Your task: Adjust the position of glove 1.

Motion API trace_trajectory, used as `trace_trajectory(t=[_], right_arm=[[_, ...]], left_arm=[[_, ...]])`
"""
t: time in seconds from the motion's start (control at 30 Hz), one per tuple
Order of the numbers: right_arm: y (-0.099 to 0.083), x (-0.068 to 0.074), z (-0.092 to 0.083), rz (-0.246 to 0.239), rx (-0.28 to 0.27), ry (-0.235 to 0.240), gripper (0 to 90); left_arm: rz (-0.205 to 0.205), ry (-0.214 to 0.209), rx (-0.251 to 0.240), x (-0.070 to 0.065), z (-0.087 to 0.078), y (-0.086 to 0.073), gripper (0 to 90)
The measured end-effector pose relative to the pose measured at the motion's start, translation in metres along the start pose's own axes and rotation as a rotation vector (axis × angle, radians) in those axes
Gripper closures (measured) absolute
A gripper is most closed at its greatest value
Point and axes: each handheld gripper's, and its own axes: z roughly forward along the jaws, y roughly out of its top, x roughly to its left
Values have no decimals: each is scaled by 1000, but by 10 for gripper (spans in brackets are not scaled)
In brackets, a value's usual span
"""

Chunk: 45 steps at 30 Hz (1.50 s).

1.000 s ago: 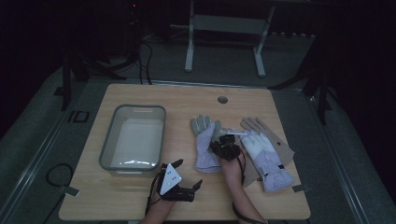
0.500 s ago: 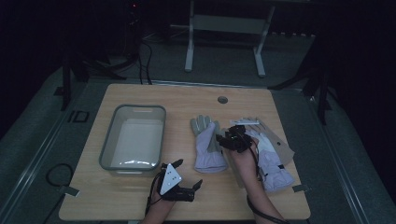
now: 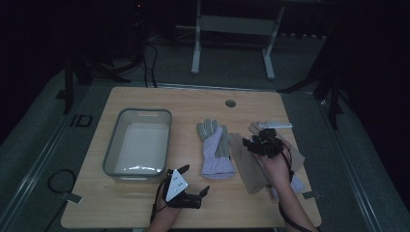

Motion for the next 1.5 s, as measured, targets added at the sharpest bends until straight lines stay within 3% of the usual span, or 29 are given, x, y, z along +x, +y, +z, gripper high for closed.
trace_trajectory(t=[0.1, 0.27, 0.43, 0.63, 0.73, 0.9, 1.2, 1.37, 1.5], right_arm=[[-3, -9, -9, -25, -4, -22, 505], [-14, -28, -21, -56, 36, -49, 505], [-30, -48, -31, -55, 69, -49, 508], [-43, -65, -48, -28, 67, -42, 522], [-49, -71, -55, -49, 75, -51, 522], [-59, -81, -62, -96, 114, -29, 497], [-75, -90, -45, -120, 152, 37, 472], [-79, -94, -27, -152, 187, 34, 468], [-89, -97, -13, -139, 212, 74, 562]], left_arm=[[0, 0, -1, 0, 0, 0, 26], [0, 0, -1, 0, 0, 0, 26], [-1, 0, 0, 0, 0, 0, 26], [1, 4, -1, 0, 0, 0, 26], [-1, 3, 1, 0, 0, 0, 25], [0, 3, 0, 0, 0, 0, 26], [-1, 2, 1, 0, 0, 0, 26], [-3, 0, 1, 0, 0, 0, 26], [-2, 1, 1, 0, 0, 0, 26]])
